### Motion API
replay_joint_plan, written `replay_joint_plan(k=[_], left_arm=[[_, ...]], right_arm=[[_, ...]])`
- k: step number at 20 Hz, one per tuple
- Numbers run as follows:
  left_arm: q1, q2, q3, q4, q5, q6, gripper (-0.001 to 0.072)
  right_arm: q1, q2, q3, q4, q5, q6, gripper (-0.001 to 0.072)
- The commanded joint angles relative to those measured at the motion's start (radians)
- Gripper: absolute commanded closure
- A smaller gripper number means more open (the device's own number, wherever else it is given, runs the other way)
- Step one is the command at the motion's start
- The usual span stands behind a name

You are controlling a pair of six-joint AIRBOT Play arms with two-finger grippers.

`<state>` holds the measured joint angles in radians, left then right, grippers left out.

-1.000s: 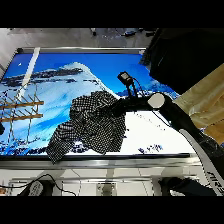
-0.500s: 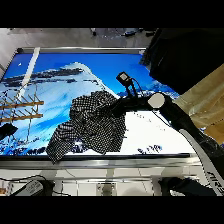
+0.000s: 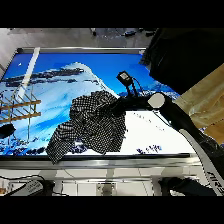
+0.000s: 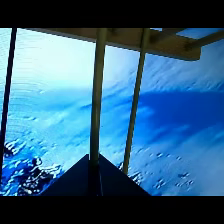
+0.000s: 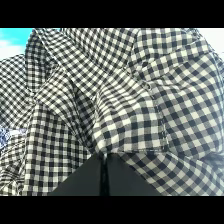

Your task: Fold the clothes and pants, and hang the long-sleeved shirts on hangers.

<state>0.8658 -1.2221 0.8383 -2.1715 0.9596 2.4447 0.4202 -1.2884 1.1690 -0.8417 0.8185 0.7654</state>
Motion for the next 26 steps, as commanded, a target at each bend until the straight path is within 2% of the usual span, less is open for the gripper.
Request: replay_joint_plan(k=[1, 4, 8, 12, 15, 17, 21, 26], left_arm=[[0.000, 0.106, 0.014, -0.014, 0.025, -0.004, 0.0671], [-0.010, 0.303, 0.034, -0.067, 0.048, -0.005, 0.0672], [-0.046, 0.570, 0.054, -0.112, 0.169, -0.005, 0.0672], [-0.053, 0.732, 0.058, -0.329, 0.303, -0.001, 0.0672], [-0.126, 0.758, 0.088, -0.470, 0.430, -0.011, 0.0672], [-0.197, 0.758, 0.121, -0.472, 0.515, -0.071, 0.0672], [-0.295, 0.758, 0.148, -0.478, 0.591, -0.095, 0.0672], [-0.401, 0.759, 0.224, -0.522, 0.731, -0.184, 0.0672]], right_arm=[[0.000, 0.000, 0.001, 0.002, -0.004, 0.001, 0.0669], [0.000, 0.000, 0.009, 0.004, -0.028, 0.003, 0.0669], [-0.004, 0.000, 0.061, 0.003, -0.079, 0.004, 0.0669], [-0.024, 0.000, 0.128, 0.000, -0.114, 0.012, 0.0668], [-0.053, 0.000, 0.144, -0.009, -0.193, 0.042, 0.0668], [-0.097, -0.002, 0.144, -0.008, -0.247, 0.090, 0.0668], [-0.154, -0.002, 0.144, -0.007, -0.243, 0.140, 0.0668], [-0.154, -0.014, 0.144, -0.008, -0.248, 0.171, 0.0668]])
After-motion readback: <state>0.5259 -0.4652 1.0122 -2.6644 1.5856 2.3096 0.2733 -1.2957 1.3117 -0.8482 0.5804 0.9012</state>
